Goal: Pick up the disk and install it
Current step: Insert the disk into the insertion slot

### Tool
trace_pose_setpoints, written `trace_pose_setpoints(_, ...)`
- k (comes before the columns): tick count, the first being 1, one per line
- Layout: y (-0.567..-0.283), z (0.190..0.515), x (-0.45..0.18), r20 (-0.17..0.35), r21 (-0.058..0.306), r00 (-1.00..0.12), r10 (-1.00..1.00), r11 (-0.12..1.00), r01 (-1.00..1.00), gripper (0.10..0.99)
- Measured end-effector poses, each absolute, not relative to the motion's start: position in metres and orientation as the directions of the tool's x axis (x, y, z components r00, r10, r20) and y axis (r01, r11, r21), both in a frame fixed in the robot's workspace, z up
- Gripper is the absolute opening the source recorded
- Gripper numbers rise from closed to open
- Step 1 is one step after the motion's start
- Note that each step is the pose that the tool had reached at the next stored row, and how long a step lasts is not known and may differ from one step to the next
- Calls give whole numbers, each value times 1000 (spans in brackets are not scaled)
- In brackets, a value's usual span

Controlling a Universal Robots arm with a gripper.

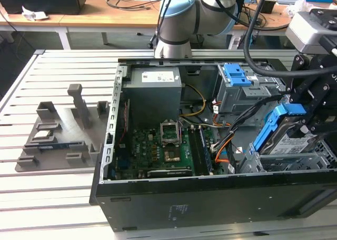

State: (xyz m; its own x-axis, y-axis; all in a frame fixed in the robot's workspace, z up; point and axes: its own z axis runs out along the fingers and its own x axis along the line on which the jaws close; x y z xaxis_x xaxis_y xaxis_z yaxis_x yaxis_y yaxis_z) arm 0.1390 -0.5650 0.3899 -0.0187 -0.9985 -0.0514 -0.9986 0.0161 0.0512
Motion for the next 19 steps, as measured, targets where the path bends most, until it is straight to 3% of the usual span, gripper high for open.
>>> trace_pose_setpoints(10,-565,386,139,-52,51,-19,-998,16,-999,369)
trace_pose_setpoints(12,-565,386,139,-52,51,-19,-998,16,-999,443)
trace_pose_setpoints(14,-565,386,139,-51,51,-19,-998,16,-999,443)
trace_pose_setpoints(16,-565,386,139,-52,51,-19,-998,16,-999,431)
trace_pose_setpoints(19,-565,386,139,-52,51,-19,-998,16,-999,298)
